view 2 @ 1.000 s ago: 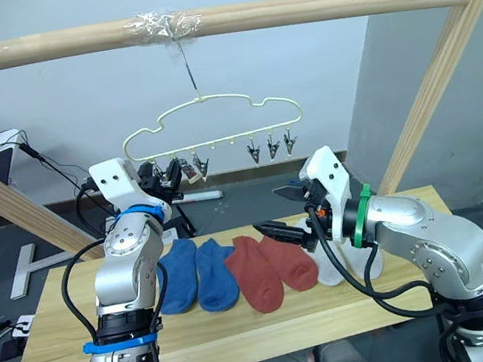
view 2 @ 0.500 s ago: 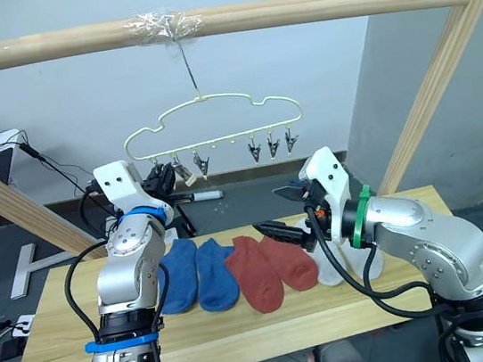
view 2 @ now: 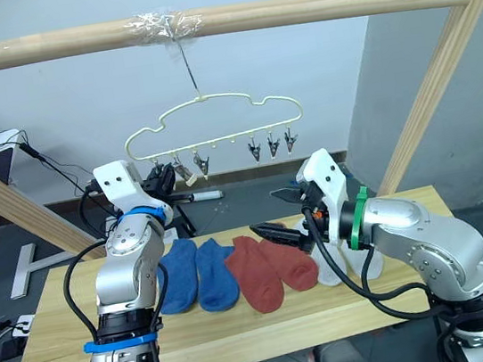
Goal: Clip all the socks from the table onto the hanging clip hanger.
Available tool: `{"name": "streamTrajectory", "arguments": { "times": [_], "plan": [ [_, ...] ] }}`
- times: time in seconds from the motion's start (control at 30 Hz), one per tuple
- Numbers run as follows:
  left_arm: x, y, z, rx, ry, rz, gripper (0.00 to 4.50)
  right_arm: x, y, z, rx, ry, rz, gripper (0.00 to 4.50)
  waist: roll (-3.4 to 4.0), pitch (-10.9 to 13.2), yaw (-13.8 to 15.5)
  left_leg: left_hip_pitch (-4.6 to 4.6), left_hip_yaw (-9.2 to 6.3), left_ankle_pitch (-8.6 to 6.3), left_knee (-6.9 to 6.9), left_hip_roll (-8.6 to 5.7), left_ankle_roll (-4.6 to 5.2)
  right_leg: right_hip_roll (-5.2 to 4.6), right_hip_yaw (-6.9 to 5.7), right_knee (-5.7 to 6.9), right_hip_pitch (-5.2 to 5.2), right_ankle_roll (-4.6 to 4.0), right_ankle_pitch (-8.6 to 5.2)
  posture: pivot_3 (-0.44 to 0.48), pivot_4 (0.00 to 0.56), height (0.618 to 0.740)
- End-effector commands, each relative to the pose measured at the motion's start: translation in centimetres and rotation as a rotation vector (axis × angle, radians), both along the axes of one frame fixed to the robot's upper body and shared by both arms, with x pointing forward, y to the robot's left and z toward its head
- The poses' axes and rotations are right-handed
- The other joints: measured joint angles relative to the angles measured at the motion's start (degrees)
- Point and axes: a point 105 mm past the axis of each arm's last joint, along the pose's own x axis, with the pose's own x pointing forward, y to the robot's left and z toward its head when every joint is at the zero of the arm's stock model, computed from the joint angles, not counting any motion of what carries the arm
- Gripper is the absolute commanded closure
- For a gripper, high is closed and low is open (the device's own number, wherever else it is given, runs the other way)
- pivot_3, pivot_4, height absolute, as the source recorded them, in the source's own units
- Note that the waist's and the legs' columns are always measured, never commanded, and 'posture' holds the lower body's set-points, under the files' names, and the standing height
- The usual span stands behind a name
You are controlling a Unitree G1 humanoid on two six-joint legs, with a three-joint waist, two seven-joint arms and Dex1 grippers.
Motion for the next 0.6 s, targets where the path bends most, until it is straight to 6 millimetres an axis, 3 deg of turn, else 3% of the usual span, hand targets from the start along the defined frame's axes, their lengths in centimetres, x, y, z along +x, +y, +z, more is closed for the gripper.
{"name": "streamTrajectory", "arguments": {
  "times": [0.03,0.3,0.33,0.4,0.5,0.6],
  "plan": [
    [-0.16,0.10,2.40,0.007,-0.076,-0.003,4.23,-0.72,0.39,0.82,0.020,-0.036,0.029,0.52,0.00,0.00,0.00,0.00,0.00,0.00,0.00,0.00,0.00,0.00,0.00,0.00,0.00,0.00,0.00,-0.282,0.166,0.740],
    [-0.24,-0.14,2.17,-0.004,-0.070,-0.015,4.23,-0.82,0.40,0.79,0.021,-0.036,0.031,0.52,0.00,0.00,-0.01,0.00,-0.01,0.00,0.00,0.00,0.00,0.00,0.00,0.00,0.00,0.00,0.00,-0.284,0.164,0.740],
    [-0.23,-0.13,2.09,-0.005,-0.065,-0.012,3.67,-0.83,0.41,0.79,0.021,-0.037,0.031,0.52,0.00,0.00,-0.01,0.00,0.00,0.00,0.00,0.00,0.00,0.00,0.00,0.00,0.00,0.00,0.00,-0.285,0.164,0.740],
    [-0.23,-0.06,2.18,0.002,-0.073,-0.001,3.35,-0.86,0.42,0.78,0.021,-0.036,0.031,0.52,0.00,0.00,-0.01,0.00,0.00,0.00,0.00,0.00,0.00,0.00,0.00,0.00,0.00,0.00,0.00,-0.283,0.164,0.740],
    [-0.22,-0.08,2.22,0.031,-0.070,0.006,2.42,-0.89,0.44,0.77,0.020,-0.036,0.032,0.52,0.00,0.00,-0.01,0.00,0.00,0.00,0.00,0.00,0.00,0.00,0.00,0.00,0.00,0.00,0.00,-0.283,0.165,0.740],
    [-0.20,-0.11,2.21,0.034,-0.066,0.004,2.42,-0.88,0.45,0.77,0.019,-0.036,0.033,0.52,0.00,0.00,-0.01,0.00,0.00,0.00,0.00,0.00,0.00,0.00,0.00,0.00,0.00,0.00,0.00,-0.283,0.164,0.740]
  ]
}}
